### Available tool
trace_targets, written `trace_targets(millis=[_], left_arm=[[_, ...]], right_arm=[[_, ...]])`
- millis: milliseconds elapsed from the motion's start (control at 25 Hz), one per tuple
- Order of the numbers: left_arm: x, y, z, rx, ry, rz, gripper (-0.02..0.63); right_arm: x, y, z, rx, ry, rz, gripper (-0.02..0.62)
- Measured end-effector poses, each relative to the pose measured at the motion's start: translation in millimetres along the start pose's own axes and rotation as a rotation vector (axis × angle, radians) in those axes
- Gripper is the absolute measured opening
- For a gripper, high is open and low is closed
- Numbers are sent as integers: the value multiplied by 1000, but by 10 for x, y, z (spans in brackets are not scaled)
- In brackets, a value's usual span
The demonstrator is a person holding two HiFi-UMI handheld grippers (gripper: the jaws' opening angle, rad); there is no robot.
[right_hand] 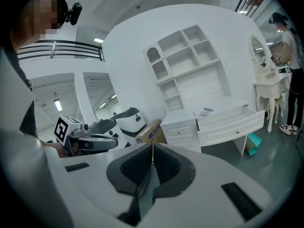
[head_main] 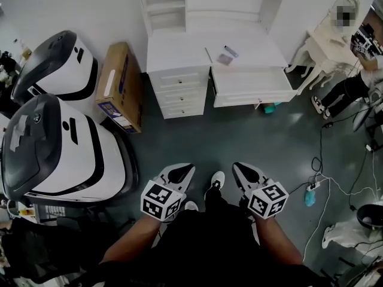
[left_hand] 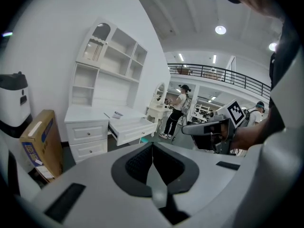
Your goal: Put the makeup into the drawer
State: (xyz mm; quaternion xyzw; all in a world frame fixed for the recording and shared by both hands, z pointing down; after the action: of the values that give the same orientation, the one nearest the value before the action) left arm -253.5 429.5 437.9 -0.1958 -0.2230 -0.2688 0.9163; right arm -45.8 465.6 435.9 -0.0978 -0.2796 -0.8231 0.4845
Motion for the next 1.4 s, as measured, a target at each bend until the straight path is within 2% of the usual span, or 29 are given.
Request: trace_targets(millis=[240, 520, 760, 1120, 1400], left_arm=[[316, -192, -301, -32, -2, -3, 11], [778, -485, -866, -1, 18, -29, 12], [1143, -659, -1208, 4, 12, -56, 11], [1703, -685, -1569, 28, -7, -62, 11], [1924, -753, -1783, 24, 3, -103, 11]], right_arm=[[287, 313, -374, -7, 28, -25, 28], [563, 867, -837, -13, 60, -26, 28], [702, 1257, -1149, -18, 88, -42, 28], [839, 1818, -1378, -18, 94, -63, 28], [883, 2108, -1465, -14, 80, -82, 28]])
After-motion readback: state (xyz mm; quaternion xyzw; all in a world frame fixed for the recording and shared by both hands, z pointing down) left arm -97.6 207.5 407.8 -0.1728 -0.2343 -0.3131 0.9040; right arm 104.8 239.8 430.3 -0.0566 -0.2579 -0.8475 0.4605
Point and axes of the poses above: the fingertips, and each gripper's own axes: x forward along the fingers, y to its right, z out of its underside, the point moved 6 cm from there along -x, backward along the fingers, and after that the axes turned 7 degrees about -y, right-handed, at the moved point
